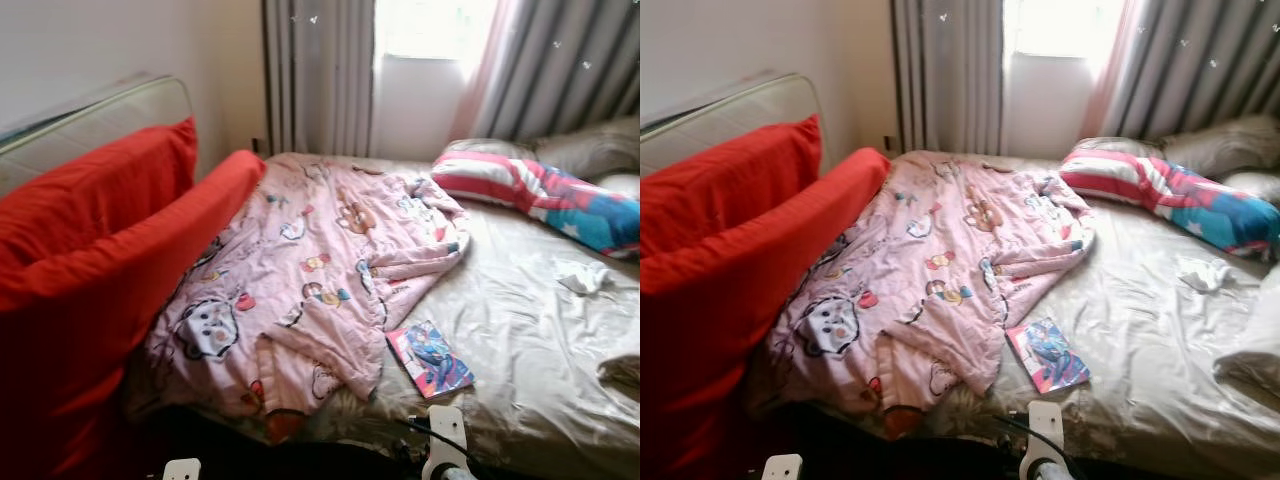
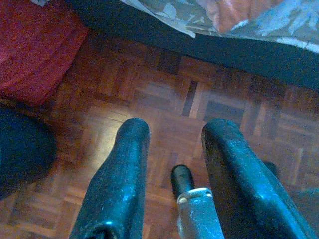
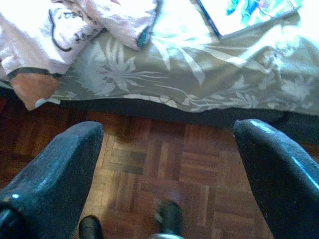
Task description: Clean up the room
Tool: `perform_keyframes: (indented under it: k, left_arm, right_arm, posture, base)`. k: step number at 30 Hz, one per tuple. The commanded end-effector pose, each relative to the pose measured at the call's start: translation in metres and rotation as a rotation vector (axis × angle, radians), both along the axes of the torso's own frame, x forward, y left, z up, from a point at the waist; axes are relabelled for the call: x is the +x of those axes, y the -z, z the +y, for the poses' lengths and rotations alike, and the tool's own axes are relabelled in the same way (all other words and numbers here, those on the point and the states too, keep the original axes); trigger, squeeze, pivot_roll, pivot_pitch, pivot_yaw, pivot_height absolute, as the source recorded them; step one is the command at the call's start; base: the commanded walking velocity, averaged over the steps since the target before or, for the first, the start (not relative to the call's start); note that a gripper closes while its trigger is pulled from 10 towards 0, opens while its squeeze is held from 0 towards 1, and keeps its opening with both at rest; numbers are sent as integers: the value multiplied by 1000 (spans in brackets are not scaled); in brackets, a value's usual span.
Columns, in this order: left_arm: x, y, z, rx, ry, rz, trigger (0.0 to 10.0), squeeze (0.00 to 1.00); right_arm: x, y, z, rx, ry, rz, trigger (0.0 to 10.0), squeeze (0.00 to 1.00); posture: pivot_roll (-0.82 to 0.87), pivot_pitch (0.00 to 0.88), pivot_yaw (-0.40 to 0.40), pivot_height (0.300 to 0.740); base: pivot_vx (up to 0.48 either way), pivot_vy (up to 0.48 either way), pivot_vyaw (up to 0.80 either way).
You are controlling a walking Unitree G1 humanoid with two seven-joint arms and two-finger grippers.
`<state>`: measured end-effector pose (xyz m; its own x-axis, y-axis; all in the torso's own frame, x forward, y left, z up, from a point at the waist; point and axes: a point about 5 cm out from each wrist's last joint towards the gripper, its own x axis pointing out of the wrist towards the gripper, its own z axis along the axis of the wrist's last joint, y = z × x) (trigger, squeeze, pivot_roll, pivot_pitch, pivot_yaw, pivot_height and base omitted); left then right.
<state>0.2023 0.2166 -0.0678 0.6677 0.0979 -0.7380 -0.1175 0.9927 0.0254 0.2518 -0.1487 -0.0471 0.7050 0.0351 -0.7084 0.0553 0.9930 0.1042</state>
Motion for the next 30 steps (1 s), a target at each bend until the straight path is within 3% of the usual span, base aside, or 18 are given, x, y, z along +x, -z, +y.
perform_keyframes:
  k: [1,10,14,30]
  left_arm:
    - [-1,2,-3,-5,11,18,10000,0]
    - [-3,2,-3,-1,17,21,10000,0]
    - [-3,2,-2,15,37,28,10000,0]
    - [-2,2,-4,3,29,21,10000,0]
  right_arm:
    - [1,-1,-5,-14,6,-3,10000,0]
    - [0,0,-4,-12,9,-4,10000,0]
    - [0,0,-5,-15,10,-7,10000,0]
    - [1,-1,-6,-21,13,-12,10000,0]
  posture:
    - [-44,3,26,740]
    - [-41,0,31,740]
    - [-38,0,31,740]
    - [-34,8,21,740]
  base:
    - [0,0,-788]
    - [0,0,-755]
    - [0,0,0]
    - [0,-305,0]
